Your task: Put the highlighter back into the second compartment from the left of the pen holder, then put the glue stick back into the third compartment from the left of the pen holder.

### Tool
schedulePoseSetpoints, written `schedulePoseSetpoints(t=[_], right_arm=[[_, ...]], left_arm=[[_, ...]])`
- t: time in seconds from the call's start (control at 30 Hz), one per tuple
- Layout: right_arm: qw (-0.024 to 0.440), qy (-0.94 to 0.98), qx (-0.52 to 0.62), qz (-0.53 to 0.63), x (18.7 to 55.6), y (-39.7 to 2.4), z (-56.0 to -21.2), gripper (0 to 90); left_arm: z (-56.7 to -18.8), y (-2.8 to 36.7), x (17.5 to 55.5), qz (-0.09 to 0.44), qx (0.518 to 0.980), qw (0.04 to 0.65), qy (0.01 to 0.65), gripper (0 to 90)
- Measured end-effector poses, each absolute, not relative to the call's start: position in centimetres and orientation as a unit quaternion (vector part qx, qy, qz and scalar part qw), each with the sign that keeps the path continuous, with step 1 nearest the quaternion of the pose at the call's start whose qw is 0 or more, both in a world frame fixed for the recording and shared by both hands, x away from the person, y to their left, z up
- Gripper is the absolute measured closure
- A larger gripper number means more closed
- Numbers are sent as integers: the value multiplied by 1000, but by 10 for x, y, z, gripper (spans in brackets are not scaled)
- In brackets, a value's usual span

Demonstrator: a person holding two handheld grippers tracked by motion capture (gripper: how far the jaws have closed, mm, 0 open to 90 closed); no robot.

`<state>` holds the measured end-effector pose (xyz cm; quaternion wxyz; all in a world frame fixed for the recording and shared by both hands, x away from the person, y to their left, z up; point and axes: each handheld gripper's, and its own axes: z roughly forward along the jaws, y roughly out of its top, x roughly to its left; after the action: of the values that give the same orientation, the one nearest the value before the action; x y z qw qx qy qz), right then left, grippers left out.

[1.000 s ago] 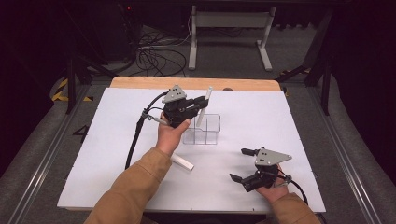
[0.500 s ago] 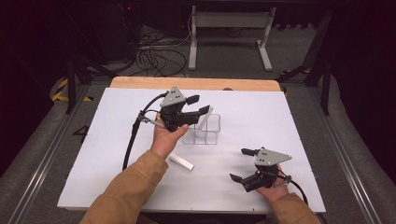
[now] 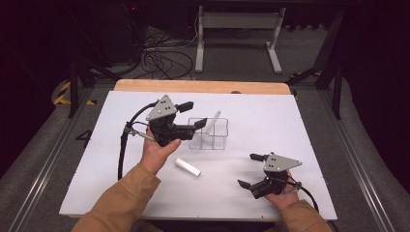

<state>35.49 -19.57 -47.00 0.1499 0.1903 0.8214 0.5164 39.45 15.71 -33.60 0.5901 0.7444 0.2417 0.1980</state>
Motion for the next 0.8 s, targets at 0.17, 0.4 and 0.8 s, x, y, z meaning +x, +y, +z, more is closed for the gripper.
schedulePoseSetpoints(t=[0.17, 0.4, 0.8], right_arm=[[154, 822, 188, 515, 354, -195, -470, 2], [153, 821, 188, 517, 352, -194, -468, 2], [155, 819, 178, 522, 347, -187, -461, 0]], left_arm=[[-339, 170, 385, 200, 743, 590, 246, 256], [-347, 191, 372, 200, 740, 587, 258, 214], [-363, 220, 352, 209, 743, 574, 274, 195]])
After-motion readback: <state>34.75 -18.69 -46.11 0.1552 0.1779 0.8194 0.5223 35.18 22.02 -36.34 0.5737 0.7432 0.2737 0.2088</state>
